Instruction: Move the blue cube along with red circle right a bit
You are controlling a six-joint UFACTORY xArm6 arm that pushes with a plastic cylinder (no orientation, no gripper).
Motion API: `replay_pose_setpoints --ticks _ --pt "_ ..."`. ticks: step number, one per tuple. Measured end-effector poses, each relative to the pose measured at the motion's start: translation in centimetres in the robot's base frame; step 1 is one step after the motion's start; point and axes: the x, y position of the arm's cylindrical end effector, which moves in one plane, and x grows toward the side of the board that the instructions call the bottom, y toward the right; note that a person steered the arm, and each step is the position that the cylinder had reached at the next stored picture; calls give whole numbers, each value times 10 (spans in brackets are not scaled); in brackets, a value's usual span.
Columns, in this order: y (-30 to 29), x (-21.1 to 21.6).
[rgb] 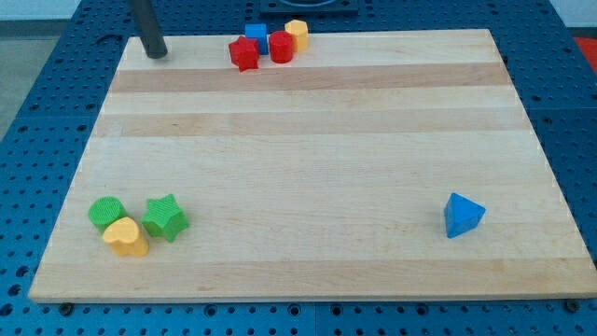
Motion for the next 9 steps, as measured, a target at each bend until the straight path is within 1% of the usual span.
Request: replay_pose_setpoints --ticks 1,2,4,9 --pt "0 -20" --pt "0 -20" --pt "27 -19" --pt "13 -19"
